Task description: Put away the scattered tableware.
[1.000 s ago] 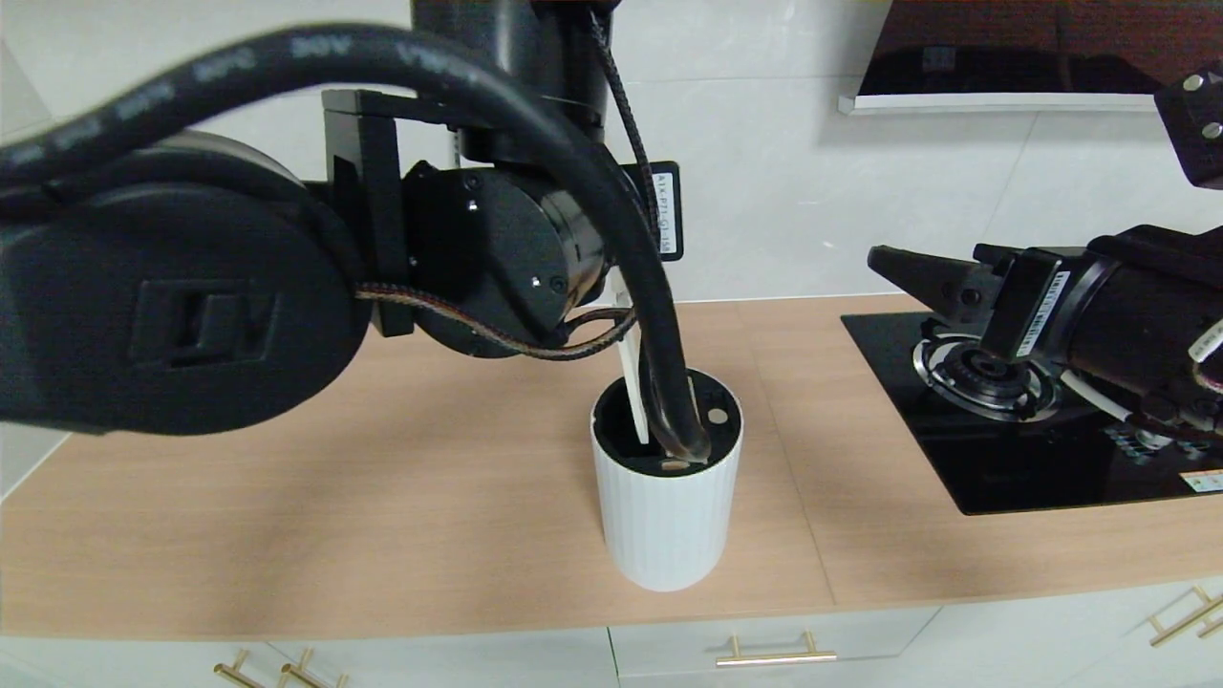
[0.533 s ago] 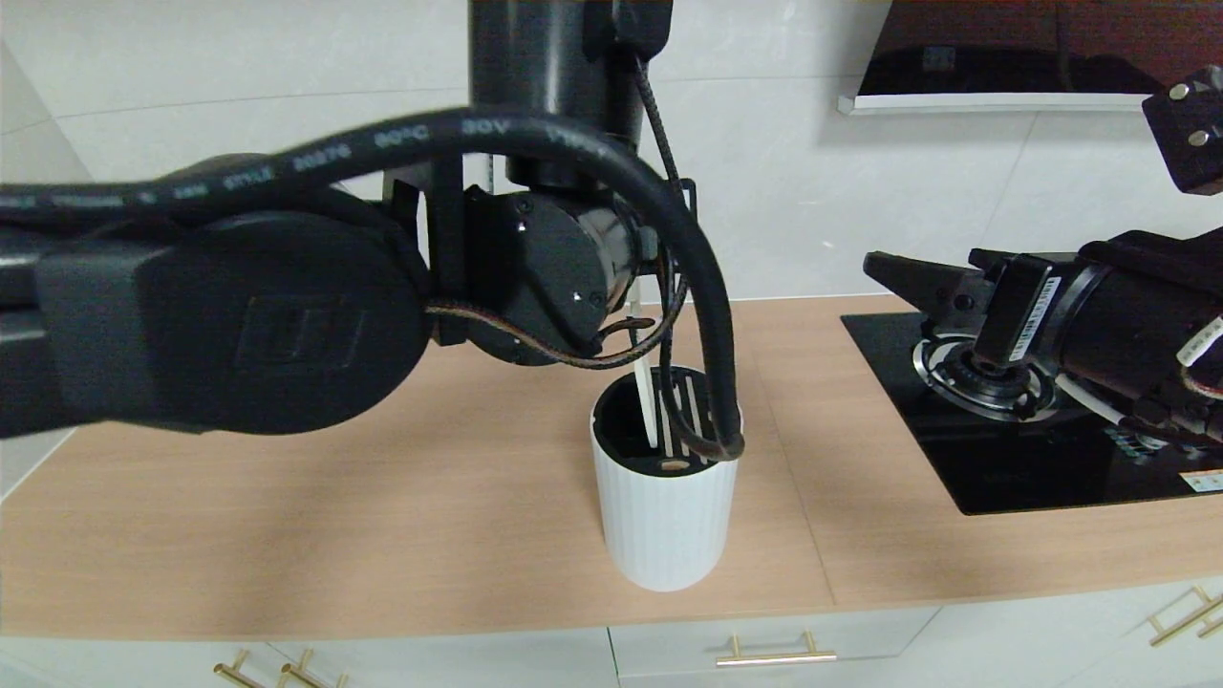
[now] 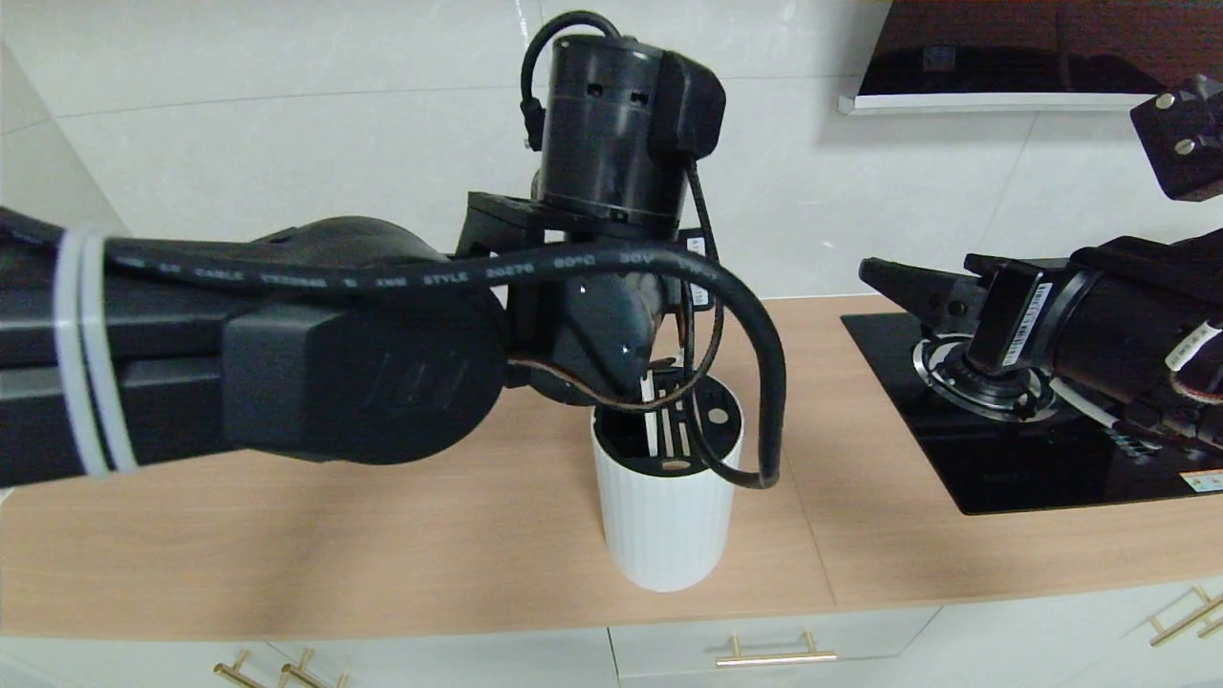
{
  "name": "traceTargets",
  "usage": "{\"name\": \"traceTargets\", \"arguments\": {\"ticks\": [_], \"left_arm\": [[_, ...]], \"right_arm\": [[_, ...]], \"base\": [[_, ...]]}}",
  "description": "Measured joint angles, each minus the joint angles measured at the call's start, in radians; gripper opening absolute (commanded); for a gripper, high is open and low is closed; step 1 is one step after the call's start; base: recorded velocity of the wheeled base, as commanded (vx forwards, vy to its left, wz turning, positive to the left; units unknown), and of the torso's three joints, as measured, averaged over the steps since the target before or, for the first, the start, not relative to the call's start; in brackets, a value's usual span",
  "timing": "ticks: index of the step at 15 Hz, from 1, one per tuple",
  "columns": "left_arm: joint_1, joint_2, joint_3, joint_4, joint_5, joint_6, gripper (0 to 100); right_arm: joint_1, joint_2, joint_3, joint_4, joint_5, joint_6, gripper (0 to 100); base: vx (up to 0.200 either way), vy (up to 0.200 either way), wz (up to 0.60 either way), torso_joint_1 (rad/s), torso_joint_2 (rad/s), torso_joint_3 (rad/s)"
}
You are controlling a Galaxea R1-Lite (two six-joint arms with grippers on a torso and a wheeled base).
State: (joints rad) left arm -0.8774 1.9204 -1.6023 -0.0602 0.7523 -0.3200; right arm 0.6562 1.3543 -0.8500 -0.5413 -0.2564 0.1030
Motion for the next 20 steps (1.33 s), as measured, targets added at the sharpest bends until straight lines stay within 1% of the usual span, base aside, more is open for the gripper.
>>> {"name": "traceTargets", "arguments": {"ticks": [2, 4, 5, 8, 11, 12, 17, 18, 20], "left_arm": [[0.000, 0.018, 0.030, 0.001, -0.001, -0.038, 0], [0.000, 0.034, 0.056, 0.001, -0.001, -0.087, 0], [0.000, 0.041, 0.067, 0.001, -0.002, -0.100, 0], [0.000, 0.061, 0.093, 0.001, -0.003, -0.119, 0], [-0.001, 0.077, 0.118, -0.001, -0.003, -0.124, 0], [-0.001, 0.084, 0.120, -0.001, -0.003, -0.132, 0], [-0.001, 0.095, 0.124, 0.000, -0.002, -0.135, 0], [-0.001, 0.095, 0.124, -0.001, -0.001, -0.135, 100], [-0.003, 0.095, 0.124, -0.001, -0.001, -0.135, 100]], "right_arm": [[0.000, 0.007, 0.000, 0.000, 0.000, 0.000, 100], [0.000, 0.011, 0.000, 0.000, 0.000, 0.000, 100], [0.000, 0.012, 0.000, 0.000, 0.000, 0.000, 100], [0.001, 0.015, 0.002, 0.000, 0.000, 0.000, 100], [0.001, 0.016, 0.002, 0.000, 0.000, 0.000, 100], [0.001, 0.016, 0.002, 0.000, 0.000, 0.000, 100], [0.001, 0.016, 0.002, 0.000, 0.000, 0.000, 100], [0.001, 0.016, 0.002, 0.000, 0.000, 0.000, 100], [0.001, 0.016, 0.002, 0.000, 0.001, 0.000, 100]], "base": [[0.000, 0.000, 0.00, 0.000, 0.00, 0.000], [0.000, 0.000, 0.00, 0.000, 0.00, 0.000], [0.000, 0.000, 0.00, 0.000, 0.00, 0.000], [0.000, 0.000, 0.00, 0.000, 0.00, 0.000], [0.000, 0.000, 0.00, 0.000, 0.00, 0.000], [0.000, 0.000, 0.00, 0.000, 0.00, 0.000], [0.000, 0.000, 0.00, 0.000, 0.00, 0.000], [0.000, 0.000, 0.00, 0.000, 0.00, 0.000], [0.000, 0.000, 0.00, 0.000, 0.00, 0.000]]}}
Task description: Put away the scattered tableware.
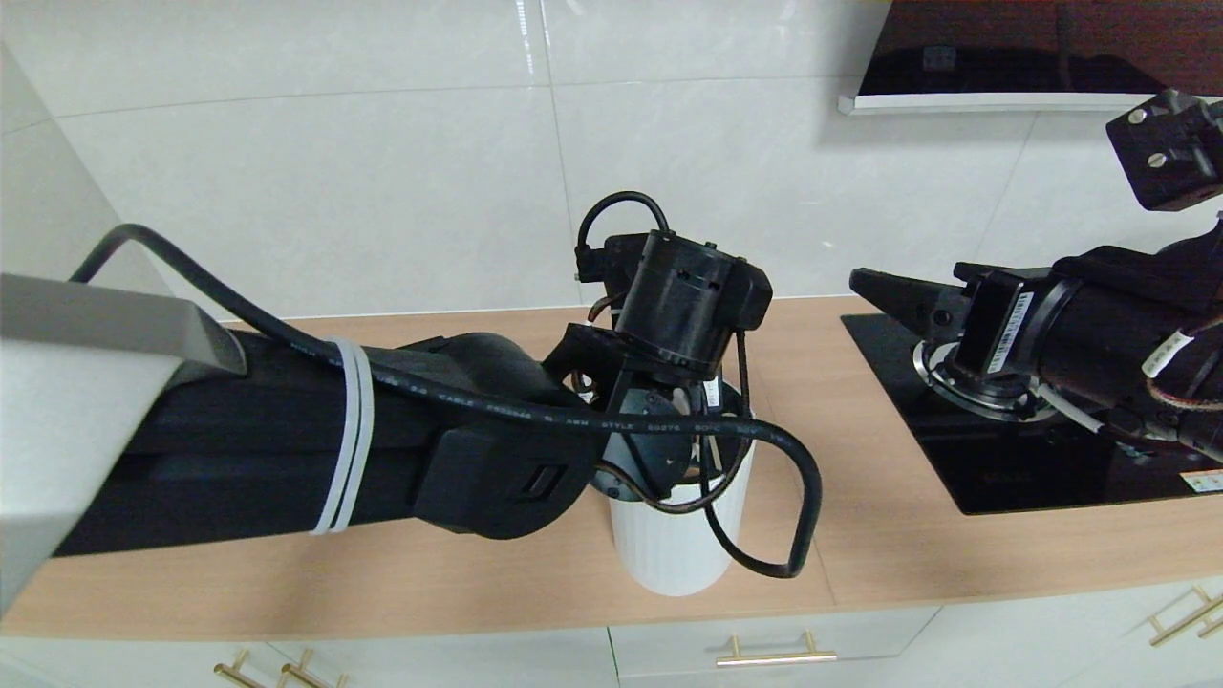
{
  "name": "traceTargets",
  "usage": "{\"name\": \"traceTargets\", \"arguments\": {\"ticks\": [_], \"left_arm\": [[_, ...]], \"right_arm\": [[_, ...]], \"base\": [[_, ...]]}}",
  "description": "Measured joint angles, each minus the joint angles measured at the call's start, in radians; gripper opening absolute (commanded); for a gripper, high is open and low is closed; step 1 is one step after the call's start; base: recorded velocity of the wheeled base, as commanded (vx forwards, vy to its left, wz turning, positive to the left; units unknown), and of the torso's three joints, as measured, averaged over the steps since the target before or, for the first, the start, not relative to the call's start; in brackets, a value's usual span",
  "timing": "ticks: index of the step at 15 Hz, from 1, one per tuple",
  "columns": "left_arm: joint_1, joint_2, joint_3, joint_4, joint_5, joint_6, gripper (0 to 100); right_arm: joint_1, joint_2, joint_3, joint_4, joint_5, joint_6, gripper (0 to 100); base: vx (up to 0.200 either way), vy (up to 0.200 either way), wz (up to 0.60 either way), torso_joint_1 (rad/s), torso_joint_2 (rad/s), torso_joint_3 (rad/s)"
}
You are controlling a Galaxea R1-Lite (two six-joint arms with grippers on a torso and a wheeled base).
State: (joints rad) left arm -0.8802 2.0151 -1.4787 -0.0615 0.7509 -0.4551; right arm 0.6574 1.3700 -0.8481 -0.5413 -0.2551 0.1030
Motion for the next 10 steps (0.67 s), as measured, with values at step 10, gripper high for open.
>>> {"name": "traceTargets", "arguments": {"ticks": [10], "left_arm": [[-0.009, -0.092, 0.026, 0.003, -0.008, -0.028, 100]], "right_arm": [[0.002, -0.001, 0.005, -0.006, 0.000, 0.000, 100]], "base": [[0.000, 0.000, 0.00, 0.000, 0.00, 0.000]]}}
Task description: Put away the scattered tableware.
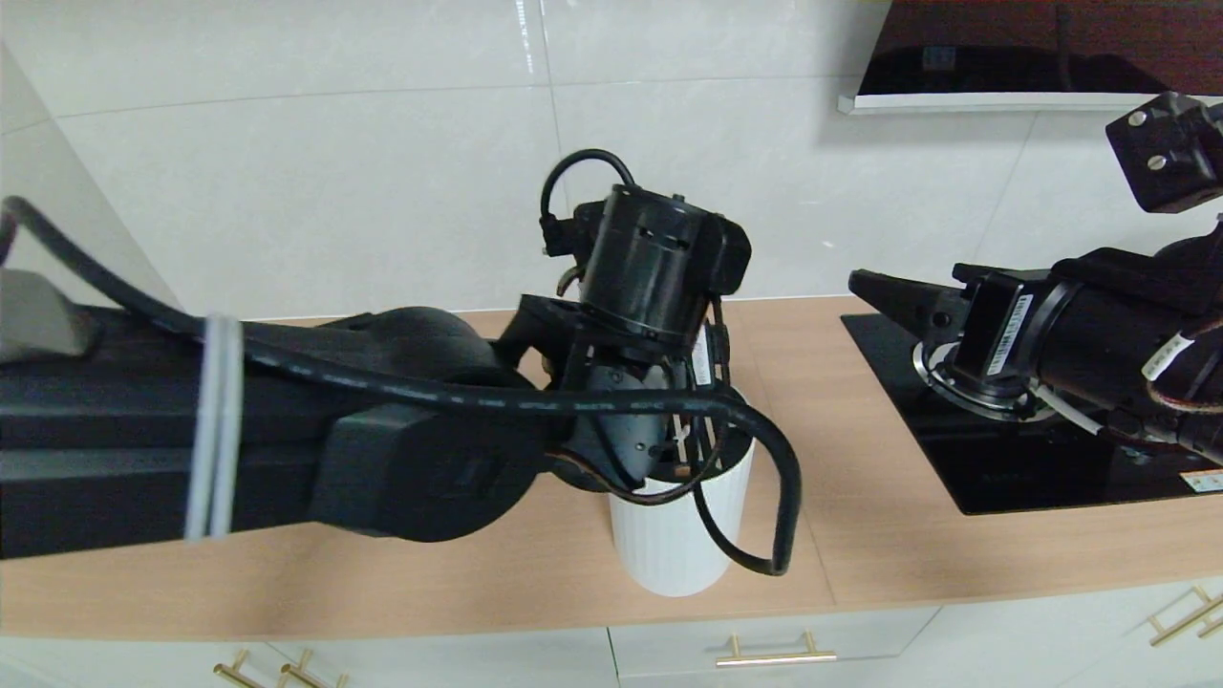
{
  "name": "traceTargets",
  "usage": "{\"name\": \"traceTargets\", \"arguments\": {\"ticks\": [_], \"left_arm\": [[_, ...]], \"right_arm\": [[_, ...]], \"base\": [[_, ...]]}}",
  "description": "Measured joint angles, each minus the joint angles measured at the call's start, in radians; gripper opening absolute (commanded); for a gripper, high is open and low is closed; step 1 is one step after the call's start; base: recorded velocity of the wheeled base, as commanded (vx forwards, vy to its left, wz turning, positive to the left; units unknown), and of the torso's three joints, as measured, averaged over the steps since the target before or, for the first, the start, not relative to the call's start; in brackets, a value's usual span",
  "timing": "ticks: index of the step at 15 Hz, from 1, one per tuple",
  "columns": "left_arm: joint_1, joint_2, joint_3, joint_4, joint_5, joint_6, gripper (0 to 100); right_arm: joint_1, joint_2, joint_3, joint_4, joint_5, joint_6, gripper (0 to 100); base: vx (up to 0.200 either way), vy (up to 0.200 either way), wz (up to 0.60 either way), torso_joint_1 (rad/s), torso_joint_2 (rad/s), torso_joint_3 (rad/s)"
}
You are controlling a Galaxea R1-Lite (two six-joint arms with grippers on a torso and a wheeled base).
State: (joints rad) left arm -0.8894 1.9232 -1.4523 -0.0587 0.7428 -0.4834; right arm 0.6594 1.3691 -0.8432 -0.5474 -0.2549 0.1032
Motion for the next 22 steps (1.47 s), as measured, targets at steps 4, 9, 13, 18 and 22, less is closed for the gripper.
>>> {"name": "traceTargets", "arguments": {"ticks": [4, 9, 13, 18, 22], "left_arm": [[0.013, -0.258, 0.099, -0.003, -0.083, -0.015, 100], [0.148, -0.713, 0.382, 0.001, -0.267, -0.022, 100], [0.309, -1.034, 0.624, 0.042, -0.324, -0.019, 100], [0.451, -1.352, 0.797, 0.158, -0.335, 0.039, 100], [0.591, -1.595, 0.935, 0.178, -0.344, 0.216, 100]], "right_arm": [[0.000, -0.011, 0.009, -0.005, -0.008, -0.002, 100], [-0.021, -0.142, 0.106, 0.004, -0.011, -0.002, 100], [-0.101, -0.369, 0.279, 0.036, -0.012, -0.023, 100], [-0.308, -0.785, 0.464, 0.208, 0.010, -0.059, 100], [-0.449, -1.117, 0.466, 0.557, 0.021, -0.093, 100]], "base": [[0.000, 0.000, 0.00, 0.000, 0.00, 0.000], [0.000, 0.000, 0.00, 0.000, 0.00, 0.000], [0.000, 0.000, 0.00, 0.000, 0.00, 0.000], [0.000, 0.000, 0.00, 0.000, 0.00, 0.000], [0.000, 0.000, 0.00, 0.000, 0.00, 0.000]]}}
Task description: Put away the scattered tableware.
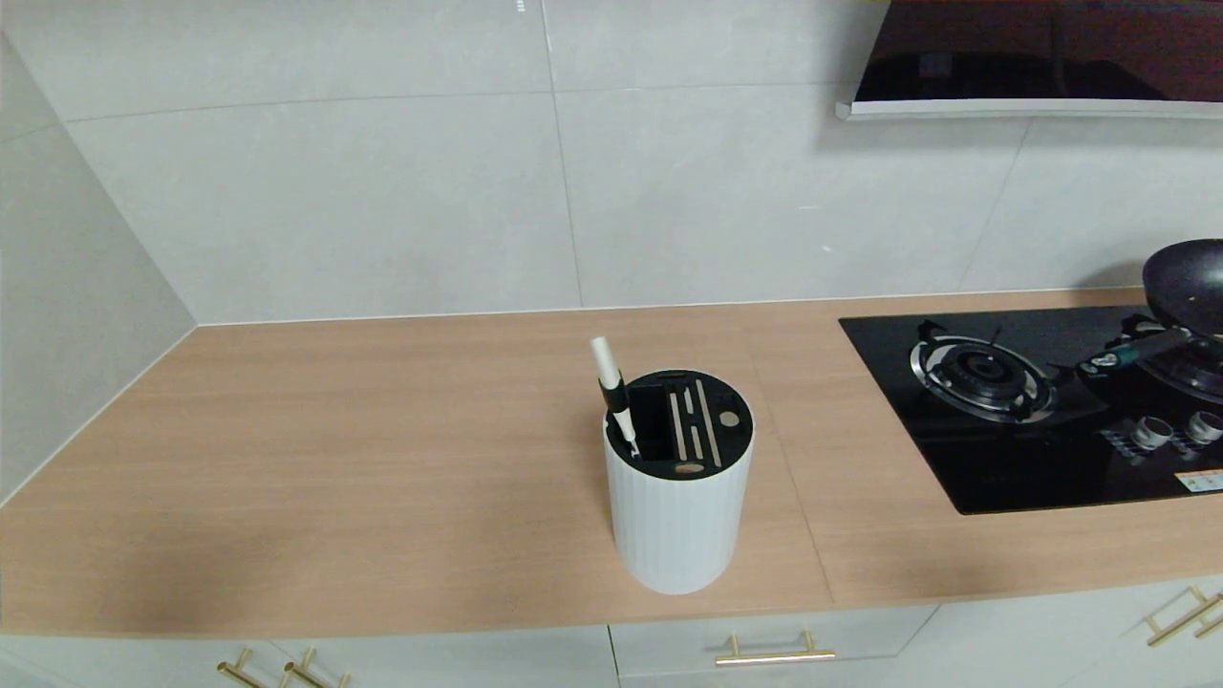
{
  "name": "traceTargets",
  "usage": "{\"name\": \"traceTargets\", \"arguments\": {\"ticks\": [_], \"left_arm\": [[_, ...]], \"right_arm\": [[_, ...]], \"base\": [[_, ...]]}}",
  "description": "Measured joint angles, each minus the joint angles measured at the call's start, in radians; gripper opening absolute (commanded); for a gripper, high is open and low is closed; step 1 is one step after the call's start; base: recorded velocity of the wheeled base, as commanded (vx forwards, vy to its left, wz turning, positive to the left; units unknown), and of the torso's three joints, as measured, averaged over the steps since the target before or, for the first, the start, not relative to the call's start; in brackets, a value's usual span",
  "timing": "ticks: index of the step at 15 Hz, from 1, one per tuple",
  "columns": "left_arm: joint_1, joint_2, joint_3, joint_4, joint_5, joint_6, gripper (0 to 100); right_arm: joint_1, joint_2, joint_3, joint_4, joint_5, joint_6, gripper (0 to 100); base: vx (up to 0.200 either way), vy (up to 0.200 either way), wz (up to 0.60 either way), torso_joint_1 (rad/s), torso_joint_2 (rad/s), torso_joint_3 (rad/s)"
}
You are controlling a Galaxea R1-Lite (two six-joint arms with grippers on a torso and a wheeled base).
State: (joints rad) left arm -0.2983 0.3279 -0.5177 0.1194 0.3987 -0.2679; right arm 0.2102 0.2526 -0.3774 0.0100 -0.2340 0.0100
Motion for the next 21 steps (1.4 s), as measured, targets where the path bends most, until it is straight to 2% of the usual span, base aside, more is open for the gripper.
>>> {"name": "traceTargets", "arguments": {"ticks": [2, 4, 6, 8, 9, 10, 11, 12, 13, 14, 15, 16, 17, 18, 20, 21], "left_arm": [[0.074, -0.107, 0.063, 0.000, -0.002, 0.040, 100], [0.156, -0.180, 0.159, -0.036, 0.046, 0.037, 100], [0.239, -0.230, 0.226, -0.062, 0.047, 0.036, 100], [0.283, -0.279, 0.336, -0.097, 0.051, 0.060, 100], [0.293, -0.295, 0.400, -0.130, 0.031, 0.084, 100], [0.299, -0.308, 0.459, -0.156, -0.038, 0.120, 100], [0.303, -0.316, 0.487, -0.166, -0.111, 0.140, 100], [0.305, -0.322, 0.503, -0.166, -0.186, 0.160, 100], [0.306, -0.325, 0.510, -0.162, -0.274, 0.194, 100], [0.306, -0.327, 0.513, -0.149, -0.347, 0.257, 100], [0.307, -0.328, 0.516, -0.121, -0.387, 0.312, 100], [0.307, -0.329, 0.516, -0.118, -0.403, 0.350, 100], [0.307, -0.330, 0.516, -0.117, -0.407, 0.357, 100], [0.306, -0.330, 0.516, -0.117, -0.407, 0.347, 100], [0.306, -0.330, 0.517, -0.118, -0.406, 0.314, 100], [0.306, -0.330, 0.517, -0.118, -0.406, 0.283, 100]], "right_arm": [[-0.071, -0.089, -0.011, 0.033, -0.069, -0.033, 100], [-0.159, -0.157, 0.004, 0.027, -0.048, -0.090, 100], [-0.199, -0.210, 0.068, -0.013, -0.057, -0.137, 100], [-0.213, -0.235, 0.150, -0.097, -0.083, -0.144, 100], [-0.215, -0.241, 0.210, -0.142, -0.071, -0.144, 100], [-0.217, -0.245, 0.278, -0.191, -0.040, -0.144, 100], [-0.217, -0.248, 0.326, -0.200, 0.011, -0.126, 100], [-0.217, -0.250, 0.351, -0.167, 0.045, -0.094, 100], [-0.217, -0.251, 0.364, -0.119, 0.056, -0.083, 100], [-0.217, -0.252, 0.371, -0.061, 0.072, -0.080, 100], [-0.217, -0.252, 0.372, -0.058, 0.084, -0.070, 100], [-0.216, -0.253, 0.374, -0.054, 0.101, -0.057, 100], [-0.216, -0.253, 0.376, -0.030, 0.155, -0.047, 100], [-0.215, -0.253, 0.376, -0.009, 0.206, -0.041, 100], [-0.215, -0.253, 0.376, -0.009, 0.223, -0.040, 100], [-0.215, -0.253, 0.376, -0.008, 0.223, -0.040, 100]], "base": [[0.000, 0.000, 0.00, 0.000, 0.00, 0.000], [0.000, 0.000, 0.00, 0.000, 0.00, 0.000], [0.000, 0.000, 0.00, 0.000, 0.00, 0.000], [0.000, 0.000, 0.00, 0.000, 0.00, 0.000], [0.000, 0.000, 0.00, 0.000, 0.00, 0.000], [0.000, 0.000, 0.00, 0.000, 0.00, 0.000], [0.000, 0.000, 0.00, 0.000, 0.00, 0.000], [0.000, 0.000, 0.00, 0.000, 0.00, 0.000], [0.000, 0.000, 0.00, 0.000, 0.00, 0.000], [0.000, 0.000, 0.00, 0.000, 0.00, 0.000], [0.000, 0.000, 0.00, 0.000, 0.00, 0.000], [0.000, 0.000, 0.00, 0.000, 0.00, 0.000], [0.000, 0.000, 0.00, 0.000, 0.00, 0.000], [0.000, 0.000, 0.00, 0.000, 0.00, 0.000], [0.000, 0.000, 0.00, 0.000, 0.00, 0.000], [0.000, 0.000, 0.00, 0.000, 0.00, 0.000]]}}
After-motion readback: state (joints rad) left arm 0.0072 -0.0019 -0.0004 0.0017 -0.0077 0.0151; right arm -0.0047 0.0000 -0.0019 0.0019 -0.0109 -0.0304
